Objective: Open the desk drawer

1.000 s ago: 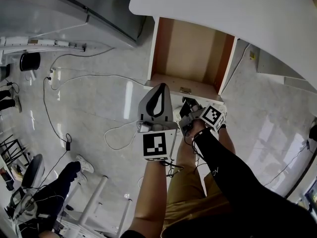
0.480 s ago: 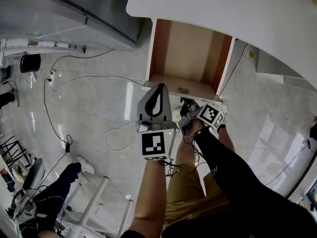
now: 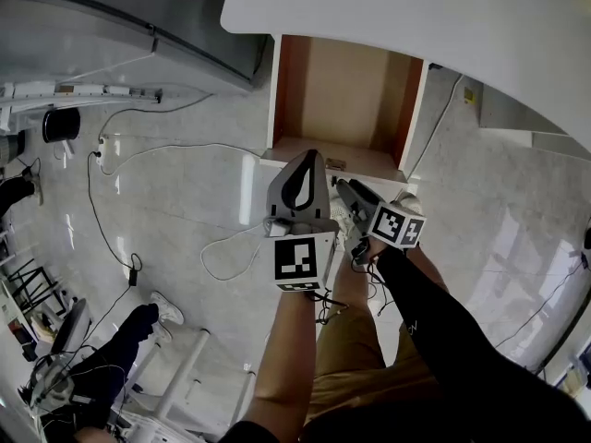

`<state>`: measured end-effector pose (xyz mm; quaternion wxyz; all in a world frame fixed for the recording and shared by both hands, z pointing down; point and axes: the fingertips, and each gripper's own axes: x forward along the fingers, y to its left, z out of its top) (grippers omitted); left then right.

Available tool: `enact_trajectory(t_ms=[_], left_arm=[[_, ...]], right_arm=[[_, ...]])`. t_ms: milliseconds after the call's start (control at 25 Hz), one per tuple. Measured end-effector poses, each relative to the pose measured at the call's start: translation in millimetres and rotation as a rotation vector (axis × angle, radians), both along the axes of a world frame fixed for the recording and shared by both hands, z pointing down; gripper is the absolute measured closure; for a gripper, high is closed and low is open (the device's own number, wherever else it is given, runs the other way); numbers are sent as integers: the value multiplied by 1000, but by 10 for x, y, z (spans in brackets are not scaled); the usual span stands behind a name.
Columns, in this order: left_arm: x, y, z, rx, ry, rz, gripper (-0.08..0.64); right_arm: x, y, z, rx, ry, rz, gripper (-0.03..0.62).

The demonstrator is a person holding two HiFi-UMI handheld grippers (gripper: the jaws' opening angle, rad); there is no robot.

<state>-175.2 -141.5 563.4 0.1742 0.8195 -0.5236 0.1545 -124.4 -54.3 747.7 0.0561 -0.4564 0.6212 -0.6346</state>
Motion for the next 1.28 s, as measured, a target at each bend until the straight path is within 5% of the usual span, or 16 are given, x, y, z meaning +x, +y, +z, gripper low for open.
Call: enact_trajectory(t_ms=[80,120,280,560,840,1280], left_arm=[[53,23,-1,4,-7,2,552],[73,44,-1,6,-14,0,554],[140,161,15,4,-48,-17,554],[448,375,-69,1,-94,15,554],[875,450,-314,15,-146,52,554],[1330,284,-1462,78,-157,74,553]], right_arm=[[37,122,14,30,101,-95,403],[48,186,17,51,147,-149,315],[220,417,6,141,306,-324,307],[802,604,-345,269,481,-433,305],[1444,403,-974,446,654,-460,305],[2175,-297,-2651,677,791,-376,305]])
